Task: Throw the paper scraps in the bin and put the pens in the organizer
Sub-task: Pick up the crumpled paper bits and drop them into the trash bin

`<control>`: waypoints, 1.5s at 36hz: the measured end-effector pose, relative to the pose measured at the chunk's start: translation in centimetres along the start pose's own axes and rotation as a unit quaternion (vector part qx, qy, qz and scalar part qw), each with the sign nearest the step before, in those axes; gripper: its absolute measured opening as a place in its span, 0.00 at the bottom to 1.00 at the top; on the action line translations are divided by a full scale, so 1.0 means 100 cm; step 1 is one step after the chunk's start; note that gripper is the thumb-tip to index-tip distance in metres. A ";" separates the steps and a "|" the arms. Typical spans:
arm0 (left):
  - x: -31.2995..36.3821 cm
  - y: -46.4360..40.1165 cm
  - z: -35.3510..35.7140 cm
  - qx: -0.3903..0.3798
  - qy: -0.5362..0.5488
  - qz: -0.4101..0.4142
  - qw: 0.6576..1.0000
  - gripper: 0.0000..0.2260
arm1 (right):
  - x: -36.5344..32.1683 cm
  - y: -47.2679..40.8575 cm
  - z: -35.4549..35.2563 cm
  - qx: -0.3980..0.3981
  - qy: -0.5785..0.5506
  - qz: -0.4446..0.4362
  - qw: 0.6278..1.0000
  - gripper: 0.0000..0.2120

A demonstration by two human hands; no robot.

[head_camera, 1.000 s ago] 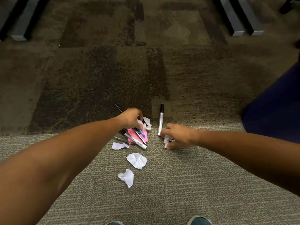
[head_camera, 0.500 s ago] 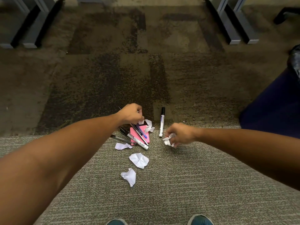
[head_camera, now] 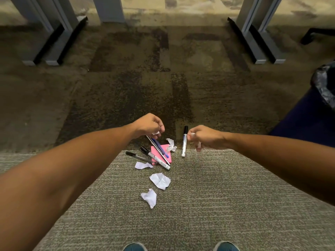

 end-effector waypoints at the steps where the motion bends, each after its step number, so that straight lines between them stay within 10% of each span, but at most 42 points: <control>1: -0.001 0.002 -0.001 0.001 0.002 0.001 1.000 0.13 | -0.002 -0.002 -0.001 0.005 -0.007 -0.004 1.000 0.07; 16: -0.048 0.035 -0.015 -0.080 0.011 -0.016 0.997 0.06 | -0.019 -0.050 0.010 0.113 0.073 -0.031 0.990 0.17; 32: -0.092 0.034 0.010 -0.251 -0.257 0.028 0.933 0.12 | -0.016 -0.091 0.032 0.121 0.196 0.002 0.973 0.07; 43: -0.108 0.033 0.015 -0.198 -0.475 0.195 0.835 0.16 | -0.014 -0.101 0.045 0.143 0.252 -0.013 0.957 0.20; 54: -0.104 0.037 0.018 -0.236 -0.461 0.190 0.834 0.05 | -0.015 -0.090 0.036 0.129 0.220 0.008 0.967 0.07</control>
Point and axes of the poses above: each hand's wrist, its own y-axis away from the middle knuckle, its own z-axis out of the palm, x = y × z, the point moved 2 cm from there along -y, towards the middle knuckle, and after that the axes turned 9 degrees about z, right-handed, at the moved point
